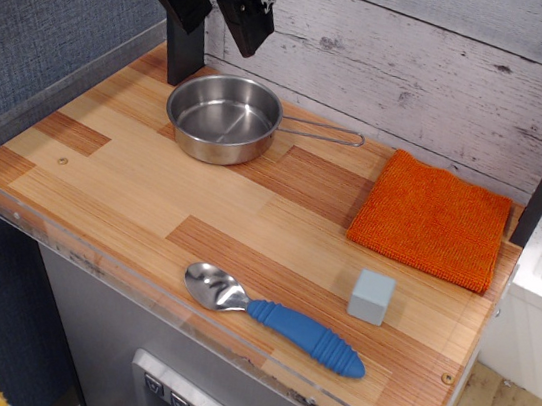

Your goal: Move the tea pan from top left side of the table to left edge of the table.

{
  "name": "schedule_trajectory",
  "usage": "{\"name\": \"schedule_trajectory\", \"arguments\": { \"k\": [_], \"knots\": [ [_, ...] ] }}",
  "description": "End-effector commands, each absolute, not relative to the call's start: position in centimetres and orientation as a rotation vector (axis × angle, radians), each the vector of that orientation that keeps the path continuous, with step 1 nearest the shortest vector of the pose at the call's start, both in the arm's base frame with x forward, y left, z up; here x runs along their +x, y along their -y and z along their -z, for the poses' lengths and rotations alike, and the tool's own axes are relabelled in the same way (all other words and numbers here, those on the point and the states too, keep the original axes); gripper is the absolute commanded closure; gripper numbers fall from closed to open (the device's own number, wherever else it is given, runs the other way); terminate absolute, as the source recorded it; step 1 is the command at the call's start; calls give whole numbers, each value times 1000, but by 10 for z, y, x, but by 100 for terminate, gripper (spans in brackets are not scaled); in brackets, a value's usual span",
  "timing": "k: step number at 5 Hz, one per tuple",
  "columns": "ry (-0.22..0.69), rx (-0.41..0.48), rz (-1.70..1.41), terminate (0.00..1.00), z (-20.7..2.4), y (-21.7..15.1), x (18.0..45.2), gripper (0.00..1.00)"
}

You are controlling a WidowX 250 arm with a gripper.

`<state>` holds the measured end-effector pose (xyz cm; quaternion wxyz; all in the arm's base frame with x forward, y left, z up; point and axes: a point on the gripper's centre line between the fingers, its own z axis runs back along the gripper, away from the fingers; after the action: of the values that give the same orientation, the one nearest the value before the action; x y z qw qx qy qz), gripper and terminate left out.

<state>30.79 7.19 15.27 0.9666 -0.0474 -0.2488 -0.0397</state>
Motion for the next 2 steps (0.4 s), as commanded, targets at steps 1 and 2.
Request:
{"name": "schedule_trajectory", "arguments": {
  "k": [1,2],
  "knots": [
    [503,-96,80,0,-153,-72,308,0],
    [567,-157,-192,0,-155,-65,304,0]
  ]
}}
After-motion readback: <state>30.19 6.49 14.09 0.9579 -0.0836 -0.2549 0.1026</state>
